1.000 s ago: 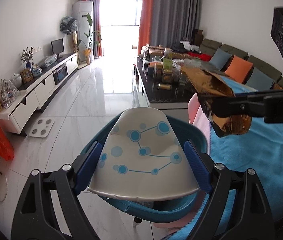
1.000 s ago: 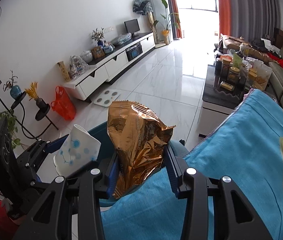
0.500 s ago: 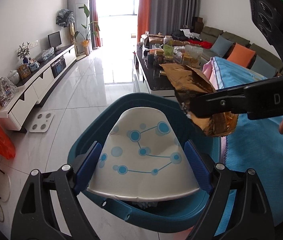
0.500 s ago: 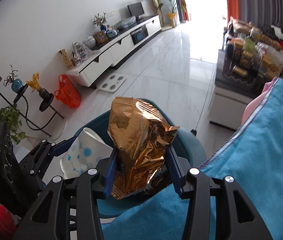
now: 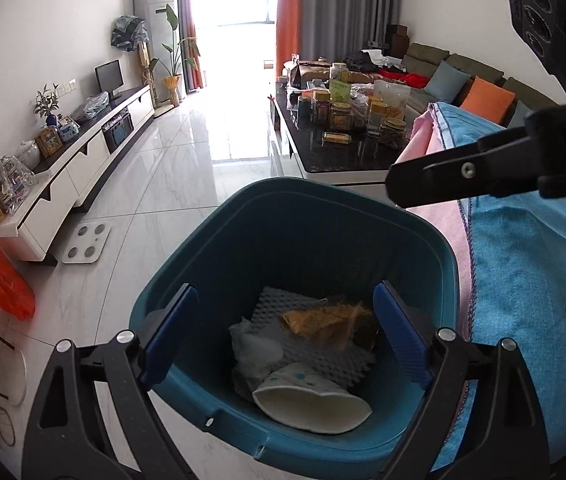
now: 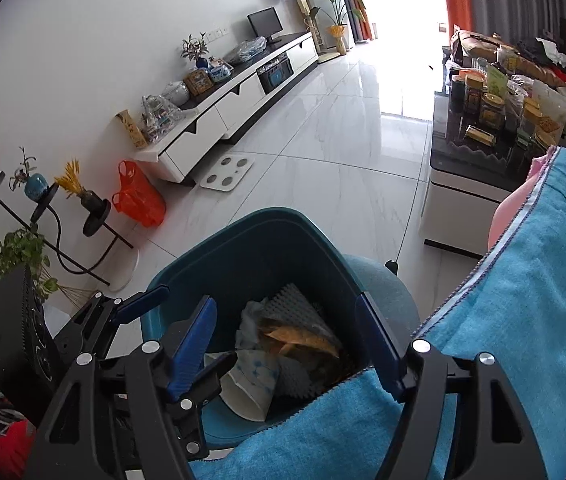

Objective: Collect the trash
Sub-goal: 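Open both tools to drop the cup and wrapper into the bin, then move both tools back over the orange peels on the table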

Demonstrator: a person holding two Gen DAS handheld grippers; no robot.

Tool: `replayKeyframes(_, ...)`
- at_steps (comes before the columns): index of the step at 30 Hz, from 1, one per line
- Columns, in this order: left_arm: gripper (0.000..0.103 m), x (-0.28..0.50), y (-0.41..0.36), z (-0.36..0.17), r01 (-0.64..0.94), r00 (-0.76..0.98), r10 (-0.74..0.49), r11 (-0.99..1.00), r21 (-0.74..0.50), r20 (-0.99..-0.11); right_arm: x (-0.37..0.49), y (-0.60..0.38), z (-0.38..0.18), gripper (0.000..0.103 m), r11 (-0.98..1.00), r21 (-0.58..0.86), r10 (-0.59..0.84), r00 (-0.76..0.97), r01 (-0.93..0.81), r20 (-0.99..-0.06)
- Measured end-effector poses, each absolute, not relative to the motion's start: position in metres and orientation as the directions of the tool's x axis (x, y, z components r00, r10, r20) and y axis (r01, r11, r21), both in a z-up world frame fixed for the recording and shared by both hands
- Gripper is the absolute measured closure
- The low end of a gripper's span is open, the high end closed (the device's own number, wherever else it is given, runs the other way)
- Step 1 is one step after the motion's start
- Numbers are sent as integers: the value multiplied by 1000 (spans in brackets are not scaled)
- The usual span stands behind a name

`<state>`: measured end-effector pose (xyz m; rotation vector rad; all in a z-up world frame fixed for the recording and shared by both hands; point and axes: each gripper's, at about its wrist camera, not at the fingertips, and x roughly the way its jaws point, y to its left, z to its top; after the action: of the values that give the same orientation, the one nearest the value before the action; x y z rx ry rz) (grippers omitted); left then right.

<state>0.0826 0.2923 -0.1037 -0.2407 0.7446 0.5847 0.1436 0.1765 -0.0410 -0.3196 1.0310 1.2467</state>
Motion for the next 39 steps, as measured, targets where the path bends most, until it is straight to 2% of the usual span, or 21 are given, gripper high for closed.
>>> replayKeyframes(6, 12, 74, 292, -101, -600, 583, 433, 800, -5, -687, 144, 168, -36, 33, 348, 327, 640, -32, -879, -768)
replayKeyframes(12, 9, 56, 287, -91, -613, 592, 457, 790, -2, -664, 139, 158, -25, 27, 345, 327, 666, -16, -880, -745)
replayKeyframes(16, 7, 45, 281, -79, -623, 603, 475, 782, -6, -641, 138, 141, -13, 22, 353, 319, 696, 19, -880, -718)
replayKeyframes(20, 6, 35, 274, -59, -639, 619, 498, 769, -20, -607, 137, 119, 0, 9, 371, 299, 726, 74, -879, -684)
replayKeyframes(22, 6, 32, 271, -47, -643, 629, 503, 765, -34, -593, 138, 104, 5, 7, 389, 292, 739, 107, -874, -665)
replayKeyframes(30, 6, 29, 241, 1, -626, 691, 510, 777, -71, -513, 145, 36, 21, 7, 474, 296, 771, 229, -829, -594)
replayKeyframes(39, 6, 40, 186, 35, -529, 778, 443, 844, -84, -445, 138, -39, 29, 7, 576, 237, 747, 386, -782, -541)
